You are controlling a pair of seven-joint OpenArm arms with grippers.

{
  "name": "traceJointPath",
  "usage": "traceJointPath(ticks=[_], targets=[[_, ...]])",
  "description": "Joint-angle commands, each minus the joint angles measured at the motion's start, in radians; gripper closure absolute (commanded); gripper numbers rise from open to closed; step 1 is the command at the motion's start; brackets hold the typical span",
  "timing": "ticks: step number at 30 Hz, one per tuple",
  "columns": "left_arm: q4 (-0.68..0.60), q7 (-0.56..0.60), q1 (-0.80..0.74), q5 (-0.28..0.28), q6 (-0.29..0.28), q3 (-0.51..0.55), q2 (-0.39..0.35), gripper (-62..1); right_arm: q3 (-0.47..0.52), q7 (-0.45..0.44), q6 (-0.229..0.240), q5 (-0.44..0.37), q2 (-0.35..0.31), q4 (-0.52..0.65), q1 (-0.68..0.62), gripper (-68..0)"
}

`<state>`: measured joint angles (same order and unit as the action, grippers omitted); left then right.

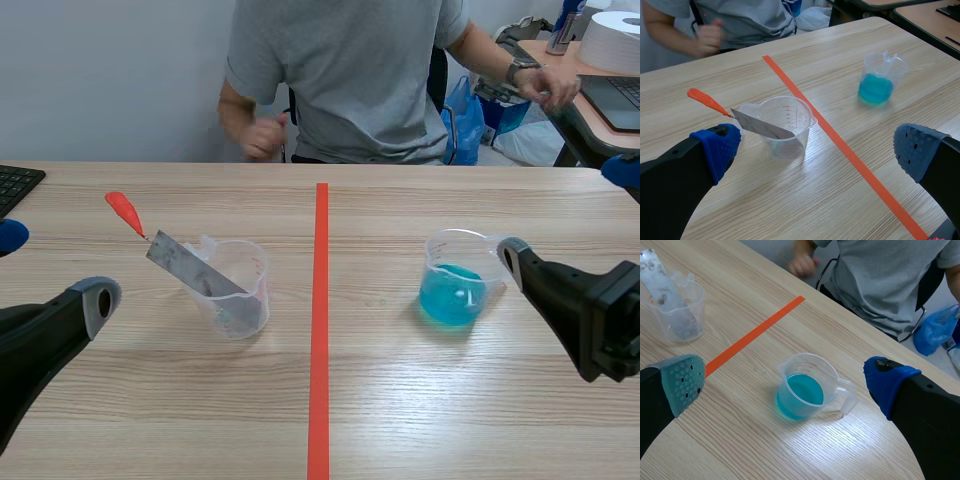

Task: Do the redox reaction experiment.
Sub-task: 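Lift the metal plate out of the left beaker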

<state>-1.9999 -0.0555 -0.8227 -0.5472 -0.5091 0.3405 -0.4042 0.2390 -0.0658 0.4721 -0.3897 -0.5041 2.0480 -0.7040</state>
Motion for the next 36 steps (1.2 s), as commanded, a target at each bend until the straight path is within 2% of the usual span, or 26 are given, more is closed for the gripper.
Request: traceJointPath(ticks=[1, 9, 16, 21, 30, 36], targets=[[-0.011, 0.011, -0.008, -0.011, -0.003, -0.003, 0.008, -62.3, 0.002, -0.019, -0.003, -0.008, 0.0, 0.009, 0.009, -67.9], [-0.012, 0.013, -0.058, -0.019, -0.049, 0.06, 0.034, -62.3, 0.002, -0.019, -0.003, -0.008, 0.0, 0.009, 0.009, -67.9], [-0.012, 0.013, -0.161, -0.067, -0.109, 0.185, 0.139, -62.3, 0.002, -0.023, -0.003, -0.008, -0.002, 0.008, 0.029, -67.9], [-0.011, 0.009, -0.229, -0.067, -0.145, 0.269, 0.198, -62.3, 0.002, -0.024, 0.001, -0.008, -0.008, 0.008, 0.067, -67.9], [0.001, -0.021, -0.377, -0.061, -0.16, 0.376, 0.291, -62.3, 0.001, -0.025, 0.038, -0.06, -0.008, 0.008, 0.139, -67.9], [0.13, -0.024, -0.419, -0.047, -0.16, 0.389, 0.307, -62.3, -0.022, -0.026, 0.046, -0.068, -0.008, 0.008, 0.148, -67.9]])
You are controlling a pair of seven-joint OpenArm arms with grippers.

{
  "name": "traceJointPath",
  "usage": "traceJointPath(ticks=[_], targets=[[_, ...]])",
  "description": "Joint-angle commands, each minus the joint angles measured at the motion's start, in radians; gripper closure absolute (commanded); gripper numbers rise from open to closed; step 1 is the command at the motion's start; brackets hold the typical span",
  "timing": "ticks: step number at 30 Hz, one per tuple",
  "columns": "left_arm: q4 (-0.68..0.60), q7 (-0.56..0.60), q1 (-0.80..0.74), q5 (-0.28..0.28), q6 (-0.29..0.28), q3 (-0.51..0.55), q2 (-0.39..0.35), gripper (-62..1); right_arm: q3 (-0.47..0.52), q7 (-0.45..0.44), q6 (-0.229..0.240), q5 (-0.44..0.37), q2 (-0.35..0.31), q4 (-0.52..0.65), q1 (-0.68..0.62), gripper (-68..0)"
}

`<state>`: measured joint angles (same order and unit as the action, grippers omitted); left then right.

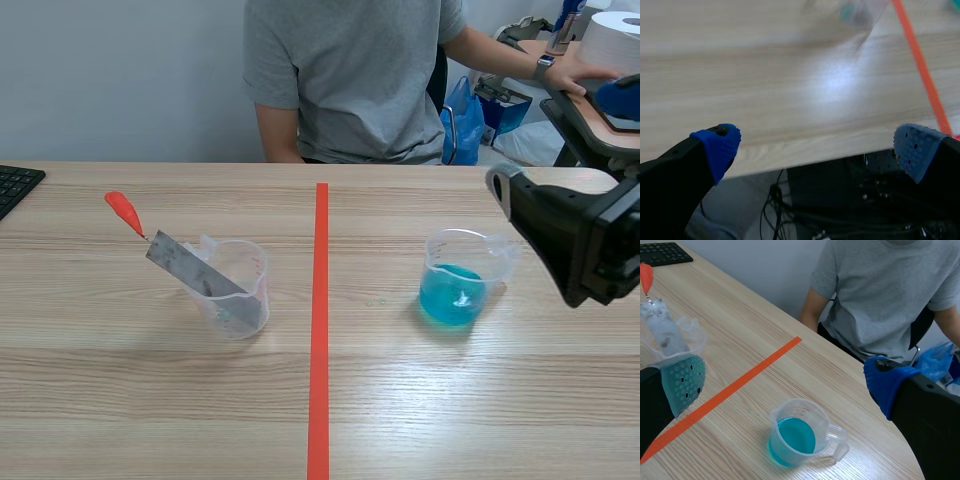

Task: Do the redox reaction experiment.
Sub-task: 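Lift the metal plate out of the left beaker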

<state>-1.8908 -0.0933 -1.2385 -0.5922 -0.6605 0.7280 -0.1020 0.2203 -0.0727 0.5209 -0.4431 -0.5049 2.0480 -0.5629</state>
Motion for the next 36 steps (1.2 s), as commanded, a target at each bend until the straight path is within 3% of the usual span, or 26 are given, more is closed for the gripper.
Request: traceJointPath(ticks=[1, 9, 12, 15, 21, 24, 33, 36], targets=[[0.057, 0.015, -0.002, 0.002, -0.008, 0.002, 0.005, -62.3, -0.01, -0.019, -0.003, -0.014, -0.008, 0.008, 0.007, -67.9], [0.317, 0.101, -0.002, 0.045, -0.009, 0.002, -0.002, -62.3, -0.046, -0.017, -0.003, -0.014, -0.007, 0.008, 0.029, -67.9], [0.357, 0.11, 0.004, 0.092, -0.008, -0.005, -0.019, -62.3, -0.053, -0.018, -0.003, -0.014, -0.007, 0.008, 0.036, -67.9], [0.387, 0.146, 0.012, 0.19, 0.005, -0.037, -0.05, -62.3, -0.058, -0.015, 0.0, -0.014, -0.007, 0.008, 0.043, -67.9], [0.456, 0.214, 0.05, 0.415, 0.133, -0.15, -0.1, -62.3, -0.058, -0.017, 0.004, -0.015, -0.007, 0.008, 0.045, -67.9], [0.494, 0.228, 0.069, 0.484, 0.186, -0.21, -0.115, -62.3, -0.058, -0.018, 0.004, -0.015, -0.007, 0.008, 0.045, -67.9], [0.634, 0.274, 0.146, 0.486, 0.222, -0.27, -0.117, -62.3, -0.058, -0.02, 0.004, -0.015, -0.007, 0.008, 0.045, -67.9], [0.668, 0.288, 0.173, 0.481, 0.222, -0.27, -0.117, -45.8, -0.058, -0.02, 0.004, -0.015, -0.007, 0.008, 0.045, -67.9]])
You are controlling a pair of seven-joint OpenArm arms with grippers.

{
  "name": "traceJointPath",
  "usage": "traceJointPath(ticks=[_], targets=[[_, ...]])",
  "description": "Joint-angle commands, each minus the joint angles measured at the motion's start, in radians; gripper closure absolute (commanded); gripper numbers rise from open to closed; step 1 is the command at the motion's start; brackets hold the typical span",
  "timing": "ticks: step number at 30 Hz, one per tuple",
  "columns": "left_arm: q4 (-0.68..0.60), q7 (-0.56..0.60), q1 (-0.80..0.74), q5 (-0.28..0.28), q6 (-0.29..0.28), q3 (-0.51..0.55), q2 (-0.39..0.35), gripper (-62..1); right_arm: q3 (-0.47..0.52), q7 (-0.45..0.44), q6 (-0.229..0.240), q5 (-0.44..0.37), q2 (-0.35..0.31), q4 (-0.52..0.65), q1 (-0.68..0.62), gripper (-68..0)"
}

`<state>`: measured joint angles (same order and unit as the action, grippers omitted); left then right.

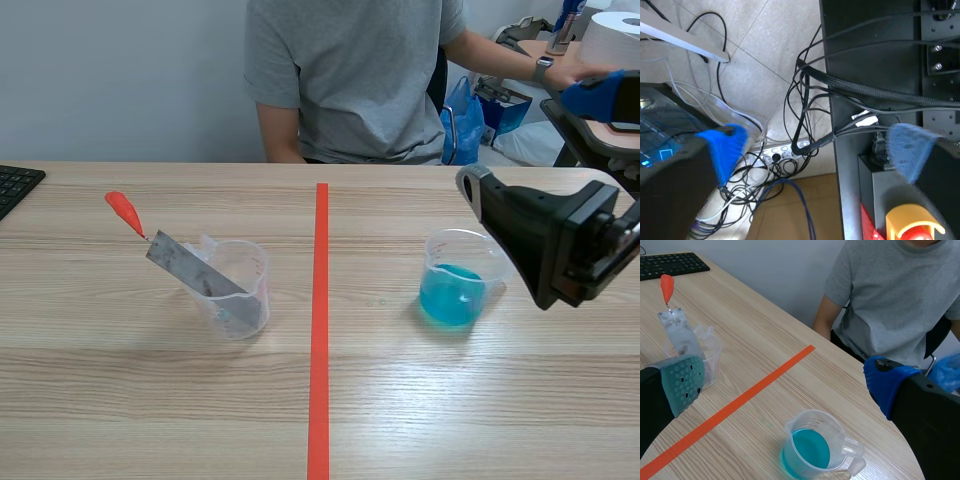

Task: Do the redox reaction experiment.
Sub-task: 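Lift the metal plate out of the left beaker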

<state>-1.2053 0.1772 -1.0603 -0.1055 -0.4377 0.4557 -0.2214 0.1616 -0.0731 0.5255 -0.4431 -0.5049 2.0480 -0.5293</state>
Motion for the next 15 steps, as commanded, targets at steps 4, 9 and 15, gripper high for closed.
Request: traceJointPath(ticks=[4, 9, 15], targets=[[-0.002, 0.018, 0.029, -0.006, -0.003, 0.002, 0.002, -20.1, 0.001, -0.019, 0.0, -0.015, -0.007, 0.008, 0.012, -67.9], [-0.002, 0.013, 0.066, -0.005, -0.028, 0.002, 0.002, -1.9, -0.003, -0.019, 0.029, -0.015, -0.007, 0.008, 0.012, -67.9], [-0.002, 0.018, 0.066, -0.006, -0.028, 0.002, 0.002, -1.9, -0.08, -0.008, 0.028, -0.014, -0.007, 0.008, 0.034, -67.9]])
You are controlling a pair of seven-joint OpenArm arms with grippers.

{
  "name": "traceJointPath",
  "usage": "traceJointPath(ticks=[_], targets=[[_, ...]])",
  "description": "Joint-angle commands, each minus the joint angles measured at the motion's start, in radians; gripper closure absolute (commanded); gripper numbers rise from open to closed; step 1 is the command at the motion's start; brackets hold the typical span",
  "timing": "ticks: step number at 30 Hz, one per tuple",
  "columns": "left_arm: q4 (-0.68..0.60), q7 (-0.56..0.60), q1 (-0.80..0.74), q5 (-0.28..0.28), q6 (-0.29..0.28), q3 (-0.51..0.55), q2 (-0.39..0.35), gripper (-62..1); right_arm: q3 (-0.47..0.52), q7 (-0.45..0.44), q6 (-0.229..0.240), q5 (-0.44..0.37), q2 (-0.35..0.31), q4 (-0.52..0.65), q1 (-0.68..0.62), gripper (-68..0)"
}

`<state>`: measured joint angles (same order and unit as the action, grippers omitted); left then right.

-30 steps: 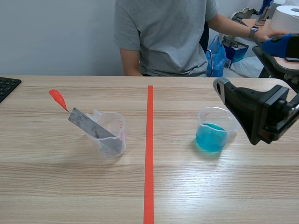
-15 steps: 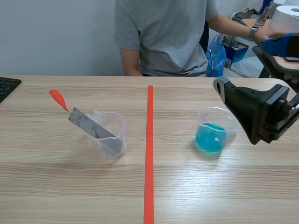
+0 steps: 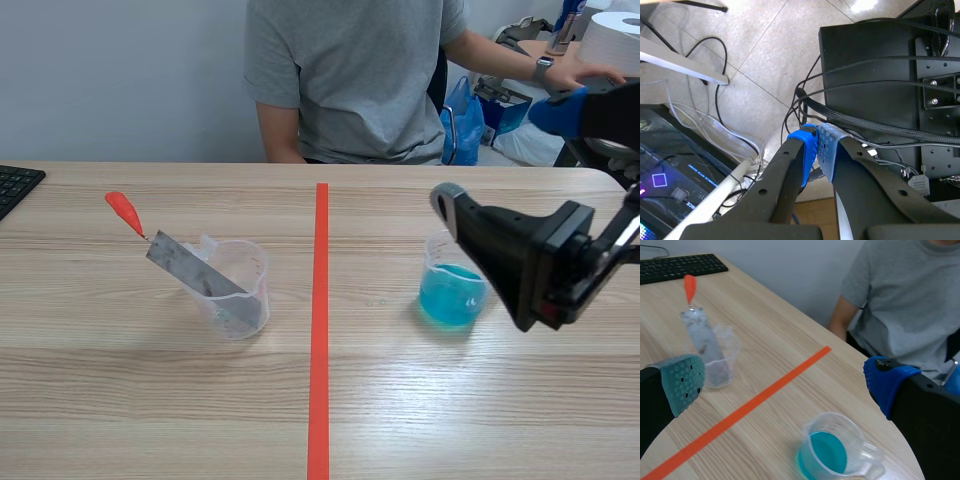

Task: Do the redox reaction experiment.
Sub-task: 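Lift the metal plate out of the left beaker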

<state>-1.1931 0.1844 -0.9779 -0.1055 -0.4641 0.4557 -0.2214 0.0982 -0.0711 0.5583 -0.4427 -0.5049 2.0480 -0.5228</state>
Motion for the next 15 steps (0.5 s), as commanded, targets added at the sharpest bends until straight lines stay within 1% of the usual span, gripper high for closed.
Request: traceJointPath(ticks=[1, 4, 5, 6, 10, 12, 13, 15], targets=[[-0.014, 0.011, -0.016, -0.006, -0.002, 0.002, 0.002, -1.9, -0.043, -0.001, -0.013, -0.014, -0.007, 0.008, 0.039, -67.9], [-0.014, 0.031, -0.016, -0.006, -0.002, 0.002, 0.002, -1.9, -0.131, 0.014, -0.023, -0.006, 0.0, 0.008, 0.073, -67.9], [-0.014, 0.032, -0.016, -0.006, -0.002, 0.002, 0.002, -1.9, -0.161, 0.019, -0.035, -0.006, 0.002, 0.008, 0.084, -67.9], [-0.014, 0.032, -0.016, -0.006, -0.002, 0.002, 0.002, -1.9, -0.193, 0.024, -0.053, -0.005, 0.002, 0.008, 0.094, -67.9], [-0.014, 0.034, -0.016, -0.005, -0.002, 0.002, 0.002, -1.9, -0.315, 0.037, -0.148, 0.066, 0.002, 0.008, 0.13, -67.9], [-0.014, 0.037, -0.016, -0.006, -0.002, 0.002, 0.002, -1.9, -0.368, 0.038, -0.171, 0.085, 0.01, 0.008, 0.148, -67.9], [-0.014, 0.037, -0.016, -0.006, -0.002, 0.002, 0.002, -1.9, -0.389, 0.04, -0.174, 0.09, 0.019, 0.008, 0.156, -67.9], [-0.014, 0.036, -0.016, -0.006, -0.002, 0.002, 0.002, -1.9, -0.438, 0.045, -0.187, 0.101, 0.048, 0.007, 0.175, -67.9]])
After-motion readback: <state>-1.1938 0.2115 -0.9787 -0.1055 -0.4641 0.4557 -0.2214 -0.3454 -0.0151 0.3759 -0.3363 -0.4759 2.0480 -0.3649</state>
